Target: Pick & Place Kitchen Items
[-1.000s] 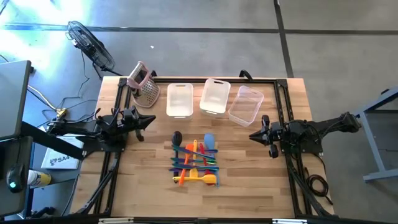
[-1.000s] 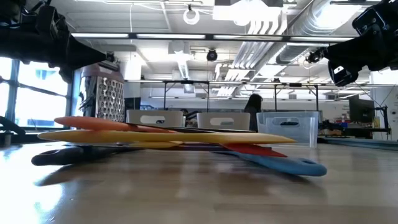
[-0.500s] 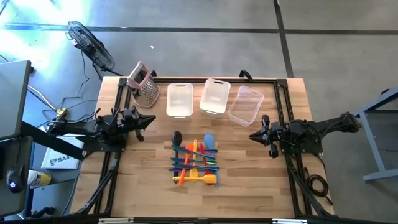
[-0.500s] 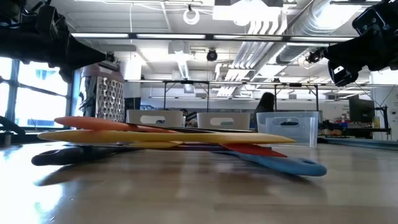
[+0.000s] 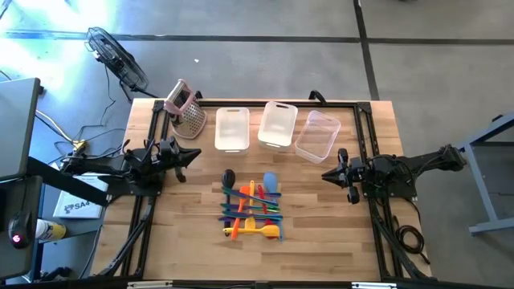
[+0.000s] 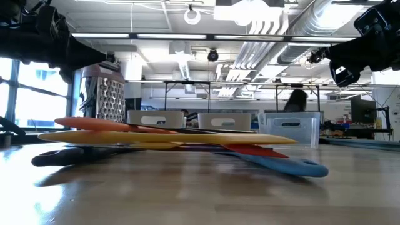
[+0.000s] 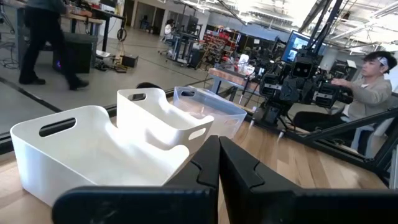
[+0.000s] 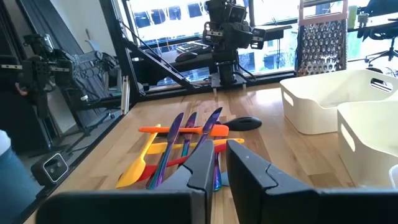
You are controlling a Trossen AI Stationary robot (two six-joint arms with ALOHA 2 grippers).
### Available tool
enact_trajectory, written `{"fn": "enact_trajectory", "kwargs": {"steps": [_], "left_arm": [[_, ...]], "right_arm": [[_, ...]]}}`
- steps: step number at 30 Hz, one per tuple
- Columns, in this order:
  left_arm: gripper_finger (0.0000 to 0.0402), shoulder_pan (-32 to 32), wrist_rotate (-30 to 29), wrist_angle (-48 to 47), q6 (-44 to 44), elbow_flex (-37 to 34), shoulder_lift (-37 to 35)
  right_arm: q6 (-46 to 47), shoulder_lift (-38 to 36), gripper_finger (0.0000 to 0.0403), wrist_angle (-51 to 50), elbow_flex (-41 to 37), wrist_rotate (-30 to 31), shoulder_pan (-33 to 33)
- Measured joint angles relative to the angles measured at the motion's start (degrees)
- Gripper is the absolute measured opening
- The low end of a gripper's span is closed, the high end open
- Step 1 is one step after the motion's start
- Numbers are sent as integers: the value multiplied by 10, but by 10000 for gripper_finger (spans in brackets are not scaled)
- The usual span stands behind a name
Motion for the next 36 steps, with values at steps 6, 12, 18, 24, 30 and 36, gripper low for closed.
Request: {"fn": "enact_trajectory", "kwargs": {"steps": [6,12,18,24,30,36], "left_arm": [[0,0,0,0,0,0,0],[0,0,0,0,0,0,0],[0,0,3,6,0,0,0],[0,0,3,42,0,0,0],[0,0,52,50,-61,0,0],[0,0,1,58,-136,0,0]], "right_arm": [[0,0,36,0,0,0,0],[0,0,36,0,0,0,0],[-8,0,36,0,0,3,0],[-37,0,36,43,0,27,0],[158,0,36,136,0,114,0],[218,0,36,186,0,197,0]]}}
